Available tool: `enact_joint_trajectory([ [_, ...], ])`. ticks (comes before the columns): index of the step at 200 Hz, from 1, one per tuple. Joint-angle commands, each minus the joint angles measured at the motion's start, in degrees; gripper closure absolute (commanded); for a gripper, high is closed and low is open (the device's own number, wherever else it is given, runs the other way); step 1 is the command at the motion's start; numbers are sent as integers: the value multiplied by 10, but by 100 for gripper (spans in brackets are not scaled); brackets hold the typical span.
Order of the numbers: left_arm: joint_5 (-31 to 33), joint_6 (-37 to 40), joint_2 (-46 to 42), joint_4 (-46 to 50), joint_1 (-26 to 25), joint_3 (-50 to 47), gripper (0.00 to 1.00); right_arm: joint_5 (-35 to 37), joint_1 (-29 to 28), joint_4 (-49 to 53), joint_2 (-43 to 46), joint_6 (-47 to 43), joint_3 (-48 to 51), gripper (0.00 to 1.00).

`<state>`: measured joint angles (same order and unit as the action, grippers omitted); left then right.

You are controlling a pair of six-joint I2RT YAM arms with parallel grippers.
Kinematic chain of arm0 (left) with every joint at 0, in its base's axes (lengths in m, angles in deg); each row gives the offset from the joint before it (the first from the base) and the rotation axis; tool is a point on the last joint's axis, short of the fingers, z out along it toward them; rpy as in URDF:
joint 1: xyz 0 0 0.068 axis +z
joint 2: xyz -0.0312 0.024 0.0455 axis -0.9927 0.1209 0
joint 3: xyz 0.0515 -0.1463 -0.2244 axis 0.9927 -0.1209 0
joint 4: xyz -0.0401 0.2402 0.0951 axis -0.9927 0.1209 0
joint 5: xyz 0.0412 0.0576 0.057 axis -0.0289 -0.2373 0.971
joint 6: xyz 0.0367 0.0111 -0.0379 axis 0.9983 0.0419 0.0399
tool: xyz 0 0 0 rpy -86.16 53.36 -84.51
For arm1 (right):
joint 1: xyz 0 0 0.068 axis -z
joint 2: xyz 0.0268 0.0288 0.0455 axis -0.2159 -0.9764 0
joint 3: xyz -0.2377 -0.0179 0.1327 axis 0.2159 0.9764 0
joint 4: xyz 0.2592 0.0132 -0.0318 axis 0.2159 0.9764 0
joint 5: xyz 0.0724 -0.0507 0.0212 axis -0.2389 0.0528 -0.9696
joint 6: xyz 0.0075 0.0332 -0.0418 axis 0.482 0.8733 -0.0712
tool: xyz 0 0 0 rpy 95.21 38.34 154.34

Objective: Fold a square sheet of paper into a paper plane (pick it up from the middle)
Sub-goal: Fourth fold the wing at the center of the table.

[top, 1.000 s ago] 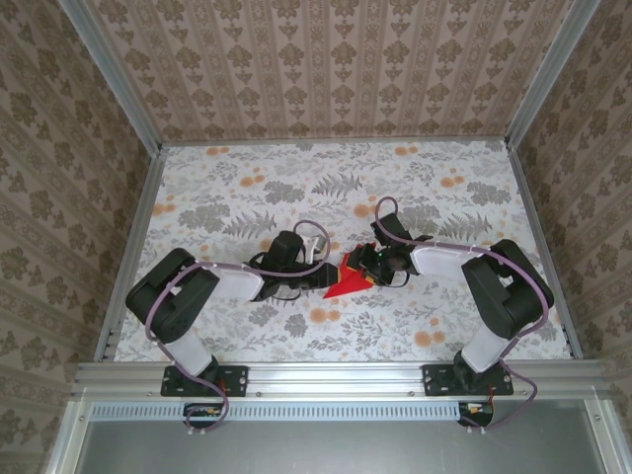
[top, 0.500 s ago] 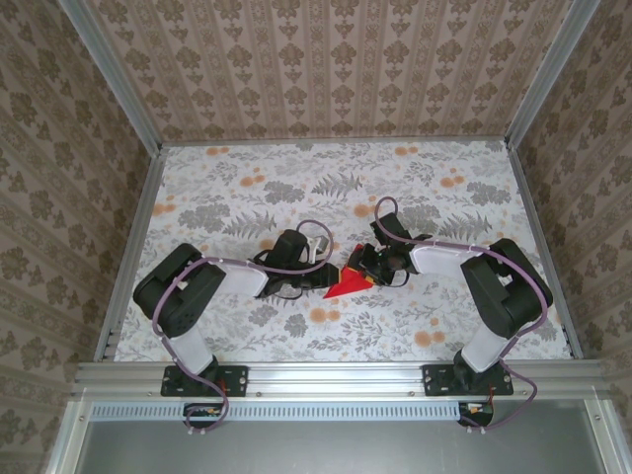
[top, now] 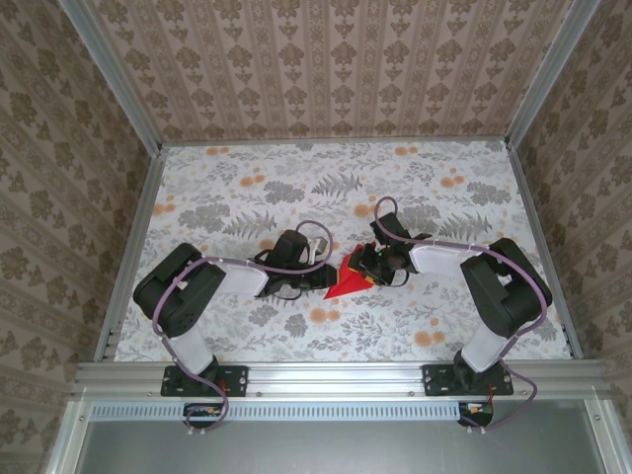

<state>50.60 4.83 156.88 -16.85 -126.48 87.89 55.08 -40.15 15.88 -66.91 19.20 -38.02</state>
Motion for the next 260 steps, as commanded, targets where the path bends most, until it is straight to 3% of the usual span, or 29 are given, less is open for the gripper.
enact_joint_trajectory([
  [1,-4,11,-19,-5,3,6,83,86,0,108,-60,-5,34,51],
  [63,12,11,-37,-4,14,-6,69,89,0,110,-77,-2,33,51],
  [113,-11,6,6,-9,16,17,62,87,0,112,-78,-3,32,51],
  [260,-106,-38,86,-107,14,42,83,82,-1,109,-82,-7,33,52],
])
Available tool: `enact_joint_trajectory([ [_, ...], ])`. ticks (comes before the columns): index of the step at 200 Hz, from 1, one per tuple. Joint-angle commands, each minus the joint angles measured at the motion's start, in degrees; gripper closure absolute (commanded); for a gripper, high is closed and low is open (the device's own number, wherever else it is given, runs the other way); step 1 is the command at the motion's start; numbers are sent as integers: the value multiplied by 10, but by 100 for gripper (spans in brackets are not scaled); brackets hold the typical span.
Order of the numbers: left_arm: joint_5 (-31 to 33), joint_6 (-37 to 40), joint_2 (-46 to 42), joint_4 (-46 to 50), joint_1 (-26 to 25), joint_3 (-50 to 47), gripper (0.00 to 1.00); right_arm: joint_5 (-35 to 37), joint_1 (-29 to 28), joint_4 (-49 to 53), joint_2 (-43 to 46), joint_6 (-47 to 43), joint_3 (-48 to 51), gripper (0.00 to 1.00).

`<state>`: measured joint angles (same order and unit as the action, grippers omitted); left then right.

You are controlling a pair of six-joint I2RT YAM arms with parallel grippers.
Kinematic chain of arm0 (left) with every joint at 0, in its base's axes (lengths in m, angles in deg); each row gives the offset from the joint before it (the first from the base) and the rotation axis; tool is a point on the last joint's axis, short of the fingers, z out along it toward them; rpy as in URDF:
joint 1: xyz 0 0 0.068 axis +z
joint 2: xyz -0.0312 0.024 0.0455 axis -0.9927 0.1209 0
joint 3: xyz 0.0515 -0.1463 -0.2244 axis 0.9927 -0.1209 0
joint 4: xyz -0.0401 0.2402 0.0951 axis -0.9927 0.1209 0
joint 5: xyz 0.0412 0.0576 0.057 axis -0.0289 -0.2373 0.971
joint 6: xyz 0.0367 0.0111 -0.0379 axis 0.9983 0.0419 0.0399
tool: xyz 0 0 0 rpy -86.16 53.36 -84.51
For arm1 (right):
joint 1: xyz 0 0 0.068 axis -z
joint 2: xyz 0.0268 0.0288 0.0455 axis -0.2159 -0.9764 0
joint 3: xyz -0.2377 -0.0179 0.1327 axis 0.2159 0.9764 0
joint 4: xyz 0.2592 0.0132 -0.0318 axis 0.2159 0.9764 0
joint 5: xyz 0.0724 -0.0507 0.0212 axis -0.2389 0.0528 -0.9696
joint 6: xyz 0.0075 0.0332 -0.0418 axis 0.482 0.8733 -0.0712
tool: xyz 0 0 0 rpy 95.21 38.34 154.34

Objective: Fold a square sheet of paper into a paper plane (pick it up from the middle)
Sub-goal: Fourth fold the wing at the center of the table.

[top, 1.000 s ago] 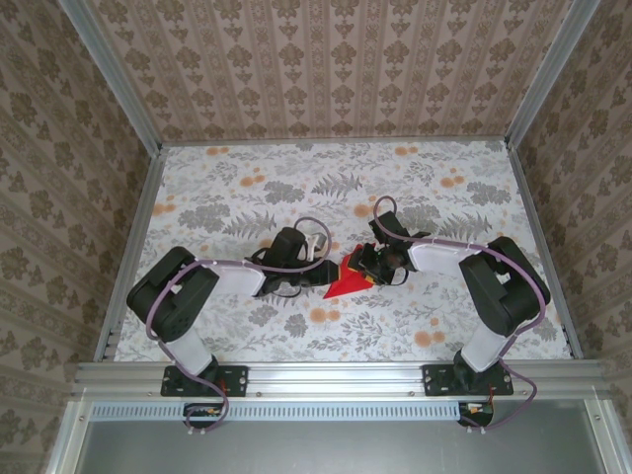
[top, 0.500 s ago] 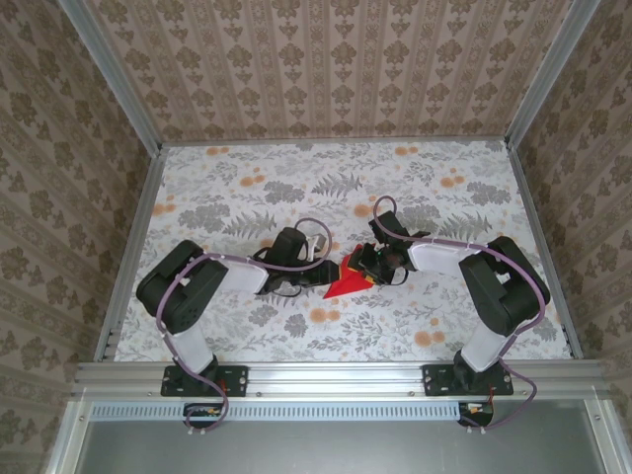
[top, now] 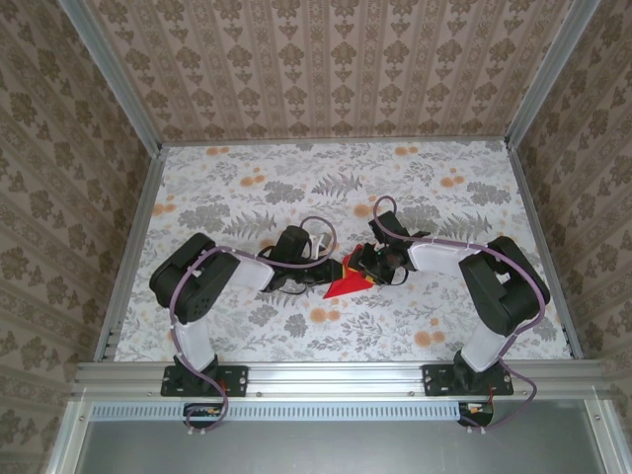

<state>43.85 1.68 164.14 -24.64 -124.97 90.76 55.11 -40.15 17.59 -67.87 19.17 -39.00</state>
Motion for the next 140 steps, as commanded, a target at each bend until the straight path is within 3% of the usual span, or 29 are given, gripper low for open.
enact_joint_trajectory([
  [1,-38,-7,14,-29,-1,13,83,83,-1,92,-73,-6,43,52],
  [52,-46,3,15,-30,1,14,86,84,-1,95,-78,-7,44,52],
  [105,-20,23,-53,26,26,-12,75,92,-1,105,-84,-6,41,52],
  [140,5,29,-90,52,26,-27,74,93,-1,104,-88,-4,42,52],
])
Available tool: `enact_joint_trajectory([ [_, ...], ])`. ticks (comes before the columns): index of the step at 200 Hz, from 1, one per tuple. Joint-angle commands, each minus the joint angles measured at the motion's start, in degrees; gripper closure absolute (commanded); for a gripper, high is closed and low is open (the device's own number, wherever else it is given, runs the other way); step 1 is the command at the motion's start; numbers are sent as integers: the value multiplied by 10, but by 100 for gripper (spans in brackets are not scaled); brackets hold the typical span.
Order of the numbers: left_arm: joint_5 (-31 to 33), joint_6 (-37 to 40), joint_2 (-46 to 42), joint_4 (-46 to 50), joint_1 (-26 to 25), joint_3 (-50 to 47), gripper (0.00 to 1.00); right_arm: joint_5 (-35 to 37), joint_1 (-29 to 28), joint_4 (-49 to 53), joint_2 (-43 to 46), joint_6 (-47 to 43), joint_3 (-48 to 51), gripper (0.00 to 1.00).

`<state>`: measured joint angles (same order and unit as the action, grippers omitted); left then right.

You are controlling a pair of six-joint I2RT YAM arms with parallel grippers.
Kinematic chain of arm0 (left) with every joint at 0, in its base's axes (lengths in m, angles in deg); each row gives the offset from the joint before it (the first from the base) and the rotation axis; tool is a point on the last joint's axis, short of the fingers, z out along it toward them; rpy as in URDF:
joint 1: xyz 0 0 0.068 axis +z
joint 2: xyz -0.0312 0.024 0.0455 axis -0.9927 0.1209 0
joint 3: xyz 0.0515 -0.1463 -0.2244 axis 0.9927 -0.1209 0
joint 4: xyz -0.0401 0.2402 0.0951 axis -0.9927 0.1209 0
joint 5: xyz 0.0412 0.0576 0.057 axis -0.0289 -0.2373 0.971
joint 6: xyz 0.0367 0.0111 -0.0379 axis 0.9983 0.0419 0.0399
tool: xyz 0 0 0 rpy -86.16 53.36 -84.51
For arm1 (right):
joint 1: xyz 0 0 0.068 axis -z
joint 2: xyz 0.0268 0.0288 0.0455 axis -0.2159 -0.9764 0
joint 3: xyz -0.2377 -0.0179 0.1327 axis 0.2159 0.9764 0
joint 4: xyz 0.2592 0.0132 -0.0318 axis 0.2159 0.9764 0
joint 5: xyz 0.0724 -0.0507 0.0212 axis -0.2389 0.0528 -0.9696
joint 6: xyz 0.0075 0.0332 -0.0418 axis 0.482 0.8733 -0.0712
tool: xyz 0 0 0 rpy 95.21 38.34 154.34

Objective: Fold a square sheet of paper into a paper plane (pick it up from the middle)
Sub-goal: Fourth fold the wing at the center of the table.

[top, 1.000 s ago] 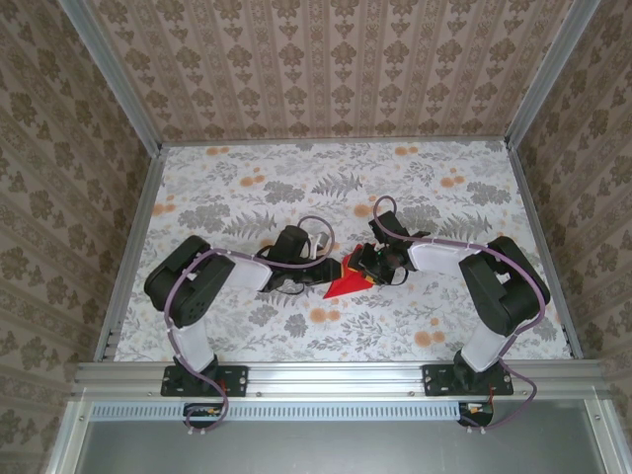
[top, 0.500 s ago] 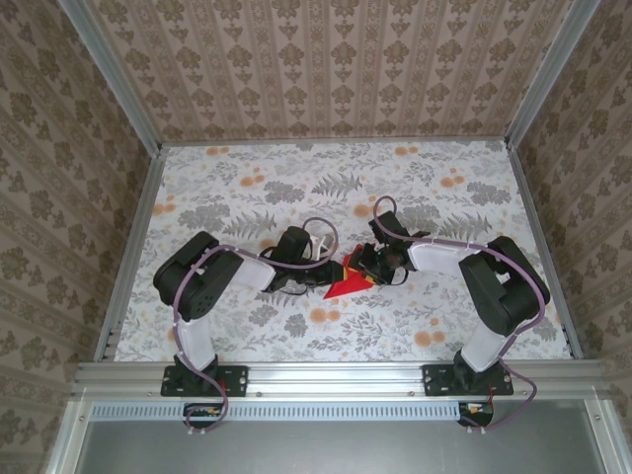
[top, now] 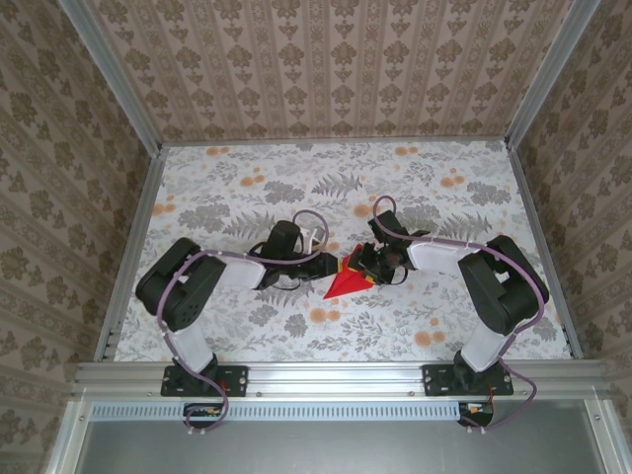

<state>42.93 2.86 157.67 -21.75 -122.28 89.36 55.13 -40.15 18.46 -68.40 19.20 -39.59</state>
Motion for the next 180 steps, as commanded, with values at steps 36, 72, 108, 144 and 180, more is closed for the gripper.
enact_joint_trajectory([
  [36,-7,9,-19,1,-24,-12,81,95,-1,98,-85,0,49,52],
  [72,-12,4,3,-3,-35,-10,86,97,-1,99,-86,2,50,52],
  [108,-14,3,24,6,-36,-1,87,100,-1,100,-86,5,53,52],
  [144,2,3,32,15,-35,3,88,105,-1,102,-88,7,58,55],
  [180,2,3,36,19,-32,2,90,110,0,104,-93,9,60,59],
])
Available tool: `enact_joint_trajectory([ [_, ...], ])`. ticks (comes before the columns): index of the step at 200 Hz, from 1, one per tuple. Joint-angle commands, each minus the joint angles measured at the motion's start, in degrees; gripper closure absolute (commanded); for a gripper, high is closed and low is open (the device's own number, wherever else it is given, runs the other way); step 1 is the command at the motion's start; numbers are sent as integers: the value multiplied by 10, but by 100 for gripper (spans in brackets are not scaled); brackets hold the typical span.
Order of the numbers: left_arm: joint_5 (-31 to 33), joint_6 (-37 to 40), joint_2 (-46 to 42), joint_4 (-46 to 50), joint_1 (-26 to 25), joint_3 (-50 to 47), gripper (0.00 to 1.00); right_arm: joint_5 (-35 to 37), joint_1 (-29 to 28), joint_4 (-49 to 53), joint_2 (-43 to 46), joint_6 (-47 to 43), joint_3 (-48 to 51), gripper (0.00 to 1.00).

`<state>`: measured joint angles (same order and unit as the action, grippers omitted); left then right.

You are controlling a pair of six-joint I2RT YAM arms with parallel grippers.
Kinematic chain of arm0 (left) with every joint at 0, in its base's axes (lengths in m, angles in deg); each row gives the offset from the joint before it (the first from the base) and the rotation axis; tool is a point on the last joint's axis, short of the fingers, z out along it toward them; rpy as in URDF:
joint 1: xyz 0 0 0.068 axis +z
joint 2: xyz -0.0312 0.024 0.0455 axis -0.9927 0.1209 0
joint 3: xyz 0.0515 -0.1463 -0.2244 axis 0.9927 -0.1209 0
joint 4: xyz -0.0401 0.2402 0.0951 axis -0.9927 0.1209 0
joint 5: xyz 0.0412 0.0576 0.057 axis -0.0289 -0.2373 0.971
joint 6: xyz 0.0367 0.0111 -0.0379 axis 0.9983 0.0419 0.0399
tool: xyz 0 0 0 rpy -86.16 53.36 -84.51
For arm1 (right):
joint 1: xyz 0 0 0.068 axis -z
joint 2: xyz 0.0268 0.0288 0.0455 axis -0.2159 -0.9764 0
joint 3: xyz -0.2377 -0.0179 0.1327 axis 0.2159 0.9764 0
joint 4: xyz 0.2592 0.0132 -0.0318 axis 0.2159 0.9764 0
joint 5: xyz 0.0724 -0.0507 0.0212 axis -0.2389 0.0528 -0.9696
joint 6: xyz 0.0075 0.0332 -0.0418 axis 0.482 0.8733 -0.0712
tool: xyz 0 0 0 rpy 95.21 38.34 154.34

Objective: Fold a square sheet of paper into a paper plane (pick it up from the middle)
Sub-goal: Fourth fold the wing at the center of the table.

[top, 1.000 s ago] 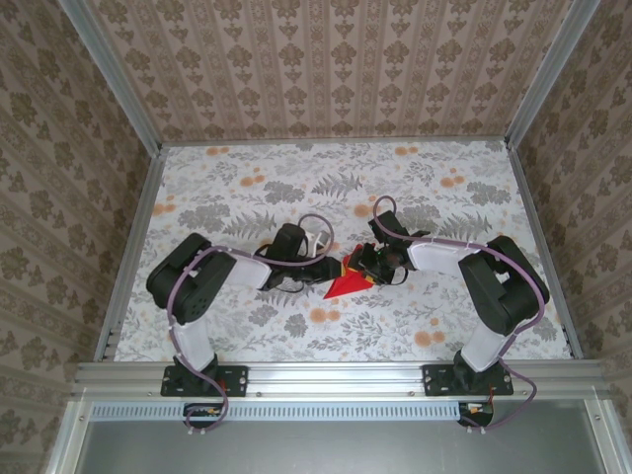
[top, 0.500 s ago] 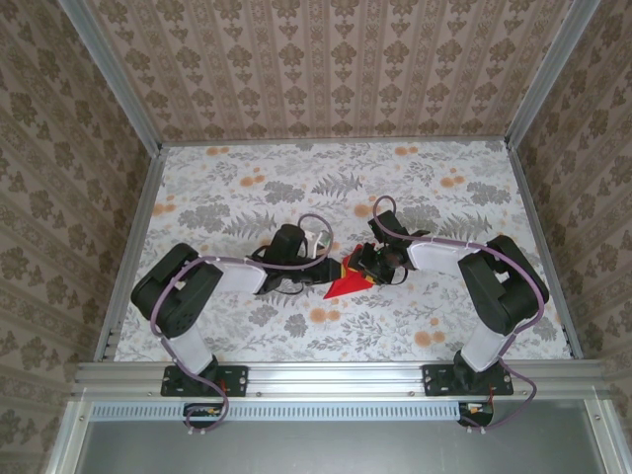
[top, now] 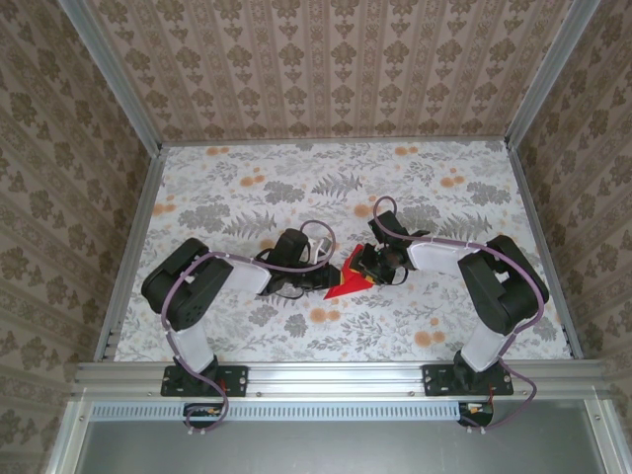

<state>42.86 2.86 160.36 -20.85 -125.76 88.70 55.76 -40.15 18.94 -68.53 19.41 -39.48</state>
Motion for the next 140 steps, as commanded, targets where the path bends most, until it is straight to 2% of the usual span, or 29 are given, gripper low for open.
enact_joint_trajectory([
  [1,3,3,9,10,3,9,90,104,0,99,-91,7,59,59],
  [8,20,3,10,12,4,9,90,103,-1,98,-93,7,58,59],
  [66,34,5,13,27,8,9,92,94,-1,97,-94,1,51,55],
  [140,40,8,17,40,11,15,92,96,-1,101,-106,2,49,56],
])
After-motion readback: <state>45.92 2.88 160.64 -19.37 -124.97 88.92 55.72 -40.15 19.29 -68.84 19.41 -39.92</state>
